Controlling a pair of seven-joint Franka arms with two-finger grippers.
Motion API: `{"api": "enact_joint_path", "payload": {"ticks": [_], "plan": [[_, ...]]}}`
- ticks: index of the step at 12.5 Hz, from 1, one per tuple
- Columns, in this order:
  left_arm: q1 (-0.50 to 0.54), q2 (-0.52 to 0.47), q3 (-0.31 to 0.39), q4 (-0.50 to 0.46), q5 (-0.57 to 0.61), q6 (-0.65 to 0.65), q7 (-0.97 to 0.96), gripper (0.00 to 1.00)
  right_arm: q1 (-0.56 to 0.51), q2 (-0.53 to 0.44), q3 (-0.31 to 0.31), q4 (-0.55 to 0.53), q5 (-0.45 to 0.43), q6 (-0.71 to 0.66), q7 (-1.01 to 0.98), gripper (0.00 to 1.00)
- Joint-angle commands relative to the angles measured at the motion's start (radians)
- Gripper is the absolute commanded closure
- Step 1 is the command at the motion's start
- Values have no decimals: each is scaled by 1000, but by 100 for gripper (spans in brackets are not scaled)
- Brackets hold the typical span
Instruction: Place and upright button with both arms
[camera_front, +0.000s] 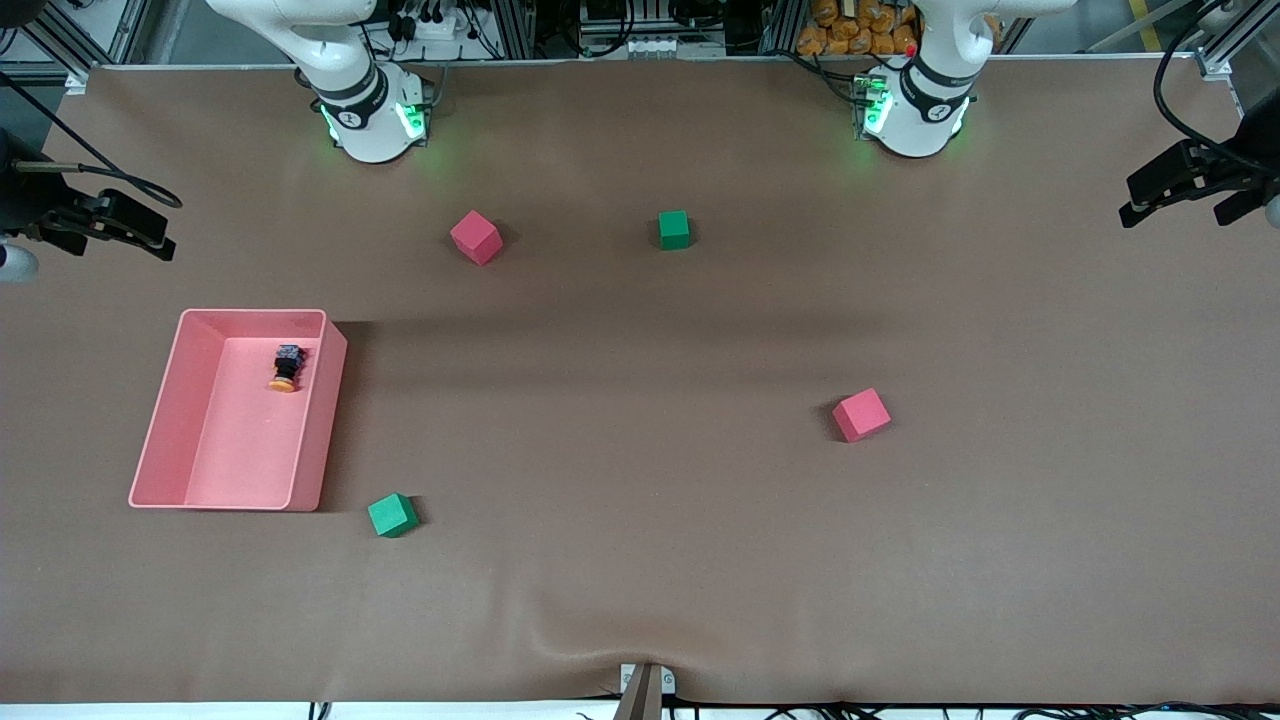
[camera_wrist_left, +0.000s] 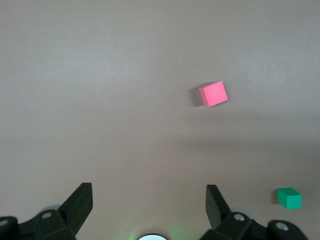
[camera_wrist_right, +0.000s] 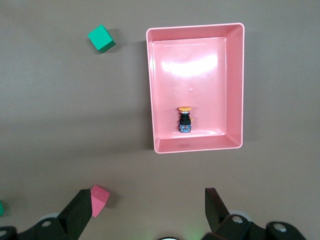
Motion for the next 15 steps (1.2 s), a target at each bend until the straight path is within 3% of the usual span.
{"api": "enact_joint_path", "payload": {"ticks": [1, 7, 13, 15], "plan": [[-4, 5, -2, 9, 27, -3, -4, 0, -13, -26, 3, -27, -20, 11, -14, 0], [-9, 10, -2, 20, 28, -5, -4, 0, -16, -16, -7, -79, -35, 38, -14, 0], [-7, 10, -2, 21, 28, -3, -4, 0, -17, 22, -24, -425, -43, 372, -11, 0], [-3, 10, -2, 21, 30, -3, -4, 0, -51, 81, -30, -478, -43, 475, -14, 0]]}}
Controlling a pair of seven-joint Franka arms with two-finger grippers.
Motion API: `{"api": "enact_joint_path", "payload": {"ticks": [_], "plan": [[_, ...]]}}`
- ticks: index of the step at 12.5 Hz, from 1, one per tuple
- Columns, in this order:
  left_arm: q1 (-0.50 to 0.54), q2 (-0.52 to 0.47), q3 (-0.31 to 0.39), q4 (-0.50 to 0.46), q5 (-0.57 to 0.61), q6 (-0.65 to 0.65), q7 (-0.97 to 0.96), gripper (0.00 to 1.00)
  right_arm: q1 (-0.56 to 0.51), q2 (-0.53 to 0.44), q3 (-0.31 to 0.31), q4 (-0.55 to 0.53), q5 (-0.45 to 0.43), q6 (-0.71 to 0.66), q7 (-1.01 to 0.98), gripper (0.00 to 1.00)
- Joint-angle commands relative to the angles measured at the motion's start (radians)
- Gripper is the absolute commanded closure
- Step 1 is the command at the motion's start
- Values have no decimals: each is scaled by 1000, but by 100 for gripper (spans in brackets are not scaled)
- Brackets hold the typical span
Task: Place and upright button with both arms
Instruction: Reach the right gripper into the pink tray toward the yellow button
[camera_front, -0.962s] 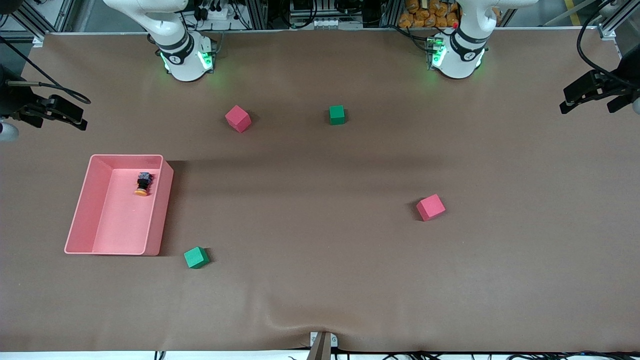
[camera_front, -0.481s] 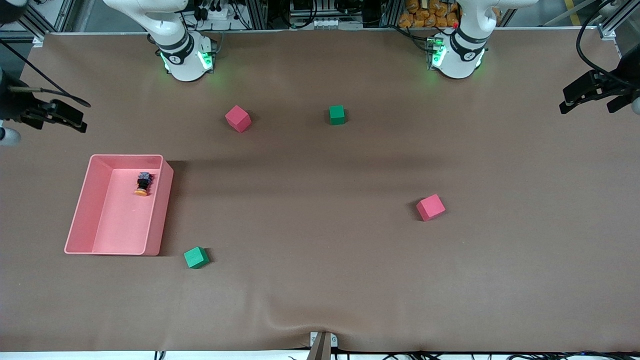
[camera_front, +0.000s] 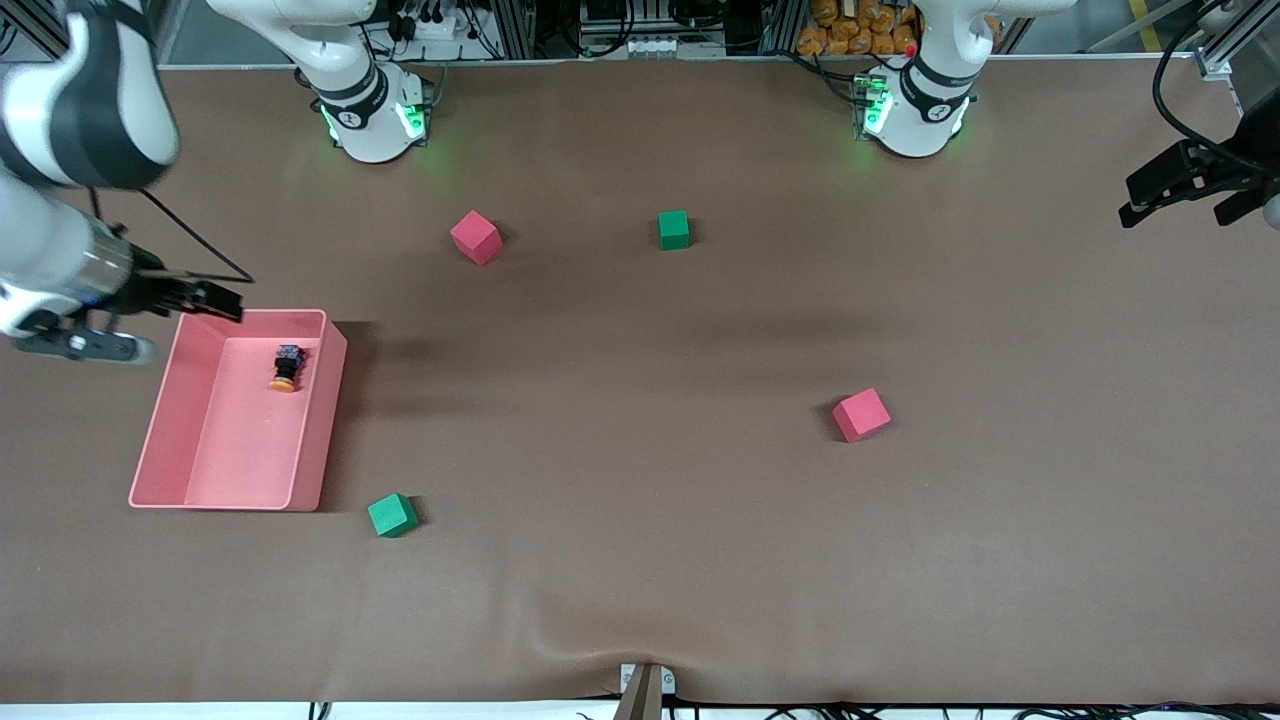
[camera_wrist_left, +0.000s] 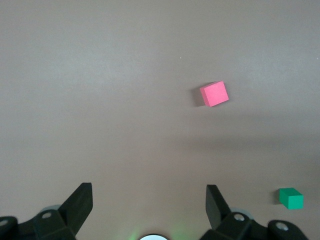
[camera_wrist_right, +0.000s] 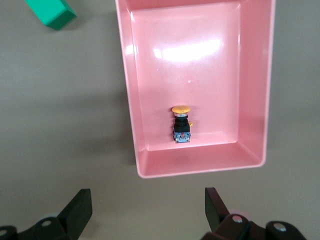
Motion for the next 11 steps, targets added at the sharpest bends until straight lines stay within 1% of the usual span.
{"api": "enact_joint_path", "payload": {"ticks": [1, 4, 7, 9, 11], "plan": [[-3, 9, -1, 20, 24, -2, -4, 0, -46, 62, 2, -54, -17, 81, -19, 0], [-3, 9, -1, 20, 24, -2, -4, 0, -52, 160, 2, -56, -13, 104, -24, 0], [-8, 9, -1, 20, 24, -2, -4, 0, -51, 216, 2, -102, -13, 182, -26, 0], [-6, 9, -1, 20, 24, -2, -4, 0, -51, 265, 2, -119, -17, 273, -35, 0], [-4, 9, -1, 20, 23, -2, -6, 0, -68, 311, 0, -119, -17, 330, -116, 0]]}}
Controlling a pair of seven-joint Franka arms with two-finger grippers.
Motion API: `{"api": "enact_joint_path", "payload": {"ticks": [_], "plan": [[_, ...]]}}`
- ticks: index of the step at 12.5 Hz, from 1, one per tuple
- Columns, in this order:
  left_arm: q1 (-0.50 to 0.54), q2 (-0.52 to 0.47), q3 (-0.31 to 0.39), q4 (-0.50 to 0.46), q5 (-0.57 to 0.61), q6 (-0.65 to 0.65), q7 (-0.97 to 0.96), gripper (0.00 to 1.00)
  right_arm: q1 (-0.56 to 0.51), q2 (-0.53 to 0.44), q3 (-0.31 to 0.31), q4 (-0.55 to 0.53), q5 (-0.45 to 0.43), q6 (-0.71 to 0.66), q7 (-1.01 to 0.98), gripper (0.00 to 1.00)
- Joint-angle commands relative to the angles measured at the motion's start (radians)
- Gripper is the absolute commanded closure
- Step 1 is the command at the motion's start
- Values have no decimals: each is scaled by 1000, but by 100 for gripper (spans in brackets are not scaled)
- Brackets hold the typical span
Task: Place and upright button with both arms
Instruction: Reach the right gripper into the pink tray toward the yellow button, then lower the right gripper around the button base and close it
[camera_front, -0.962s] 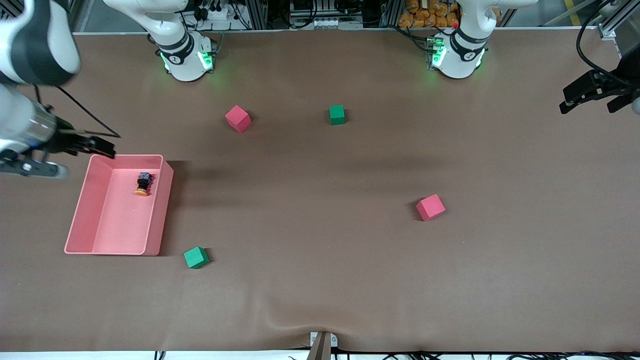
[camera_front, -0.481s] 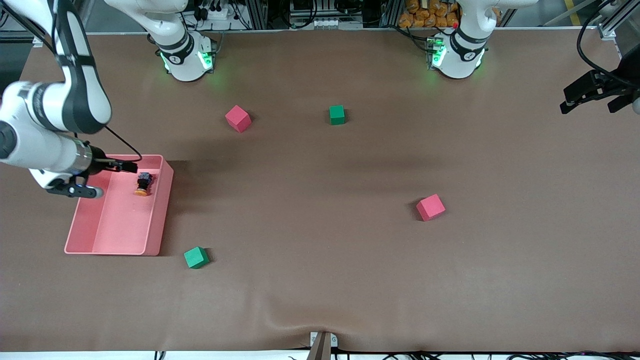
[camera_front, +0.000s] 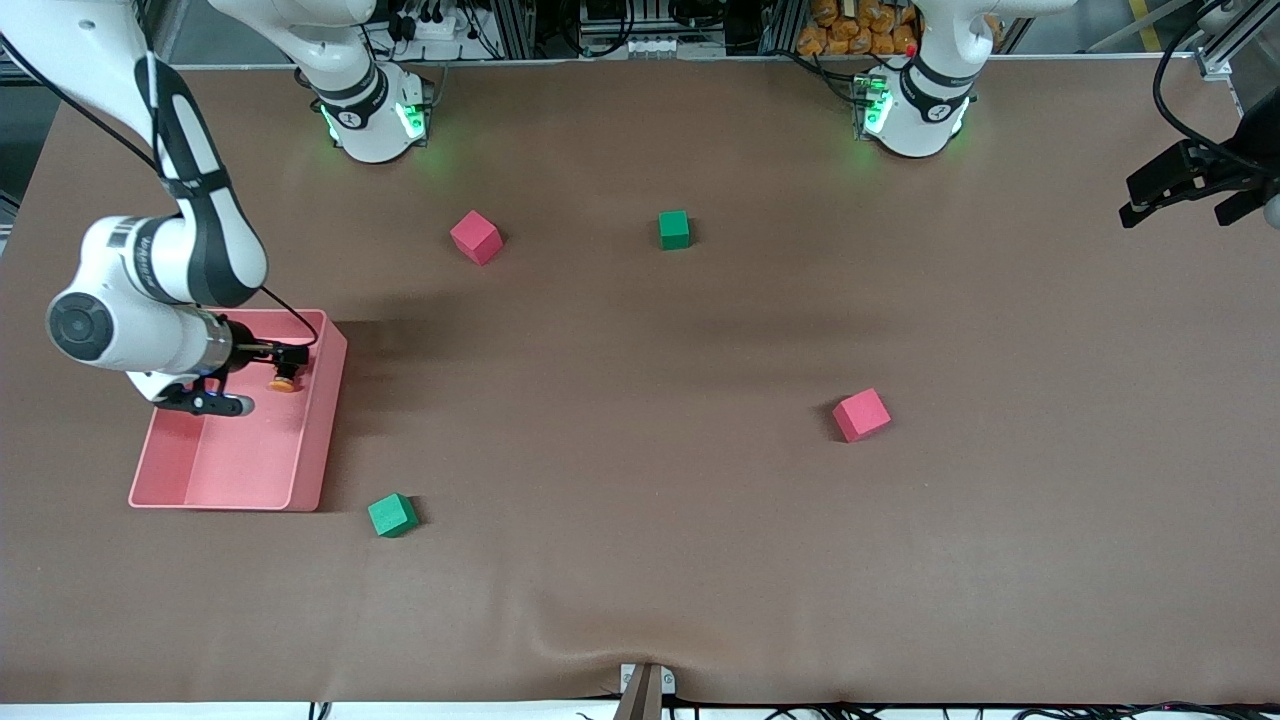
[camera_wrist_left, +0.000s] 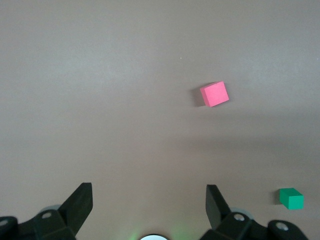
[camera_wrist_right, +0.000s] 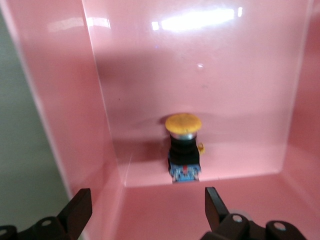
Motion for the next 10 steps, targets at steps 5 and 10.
{"api": "enact_joint_path", "payload": {"ticks": [5, 10], "plan": [[-6, 14, 0, 19, 23, -2, -6, 0, -85, 71, 6, -9, -15, 96, -192, 0], [-1, 18, 0, 19, 23, -2, -6, 0, -127, 57, 6, -127, -15, 254, -193, 0]]}}
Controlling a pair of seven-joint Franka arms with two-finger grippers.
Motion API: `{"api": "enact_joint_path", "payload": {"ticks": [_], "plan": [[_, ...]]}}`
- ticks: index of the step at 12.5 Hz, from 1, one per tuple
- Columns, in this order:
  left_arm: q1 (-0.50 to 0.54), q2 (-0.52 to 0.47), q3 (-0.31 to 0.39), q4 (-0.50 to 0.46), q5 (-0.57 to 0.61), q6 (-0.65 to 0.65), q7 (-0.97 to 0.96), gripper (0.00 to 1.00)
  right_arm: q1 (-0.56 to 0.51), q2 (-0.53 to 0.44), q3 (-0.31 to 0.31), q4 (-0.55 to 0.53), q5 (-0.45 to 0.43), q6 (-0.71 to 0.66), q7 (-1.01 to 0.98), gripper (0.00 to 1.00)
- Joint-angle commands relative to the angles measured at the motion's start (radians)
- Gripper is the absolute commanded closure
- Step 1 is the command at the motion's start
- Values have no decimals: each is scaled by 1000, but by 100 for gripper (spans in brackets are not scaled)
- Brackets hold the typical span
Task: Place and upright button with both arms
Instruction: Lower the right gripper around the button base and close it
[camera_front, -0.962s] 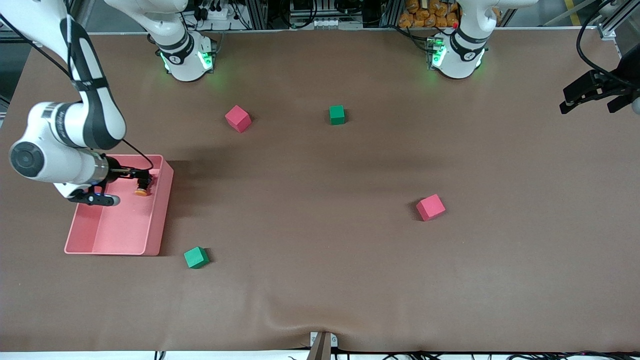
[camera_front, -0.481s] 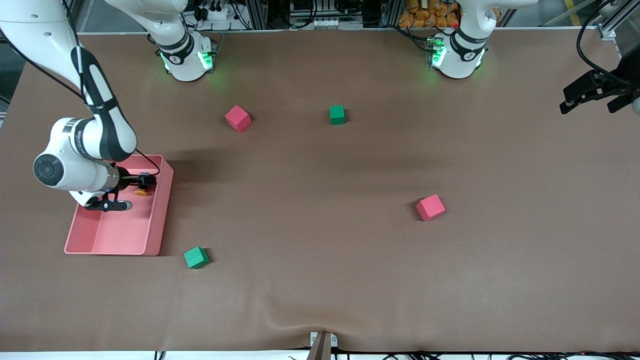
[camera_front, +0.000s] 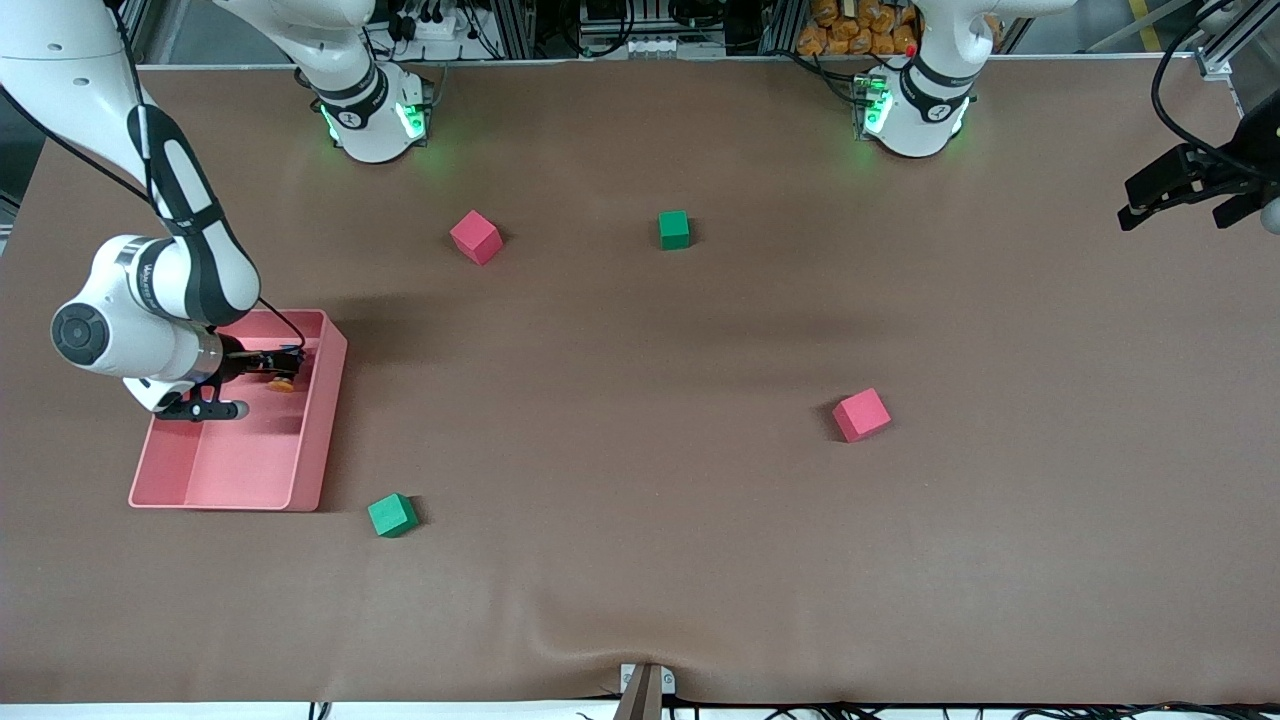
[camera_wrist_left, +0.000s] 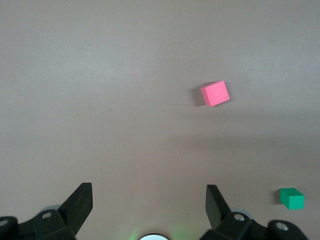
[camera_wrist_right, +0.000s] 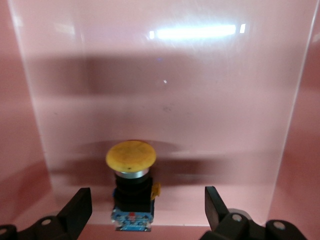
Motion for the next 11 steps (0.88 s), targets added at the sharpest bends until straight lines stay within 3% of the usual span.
{"api": "enact_joint_path", "payload": {"ticks": [1, 11], "plan": [[-2, 11, -1, 20, 22, -2, -6, 0, -34, -23, 15, -66, -15, 60, -13, 0], [1, 11, -1, 20, 22, -2, -6, 0, -31, -22, 15, -68, -15, 52, -11, 0]]}}
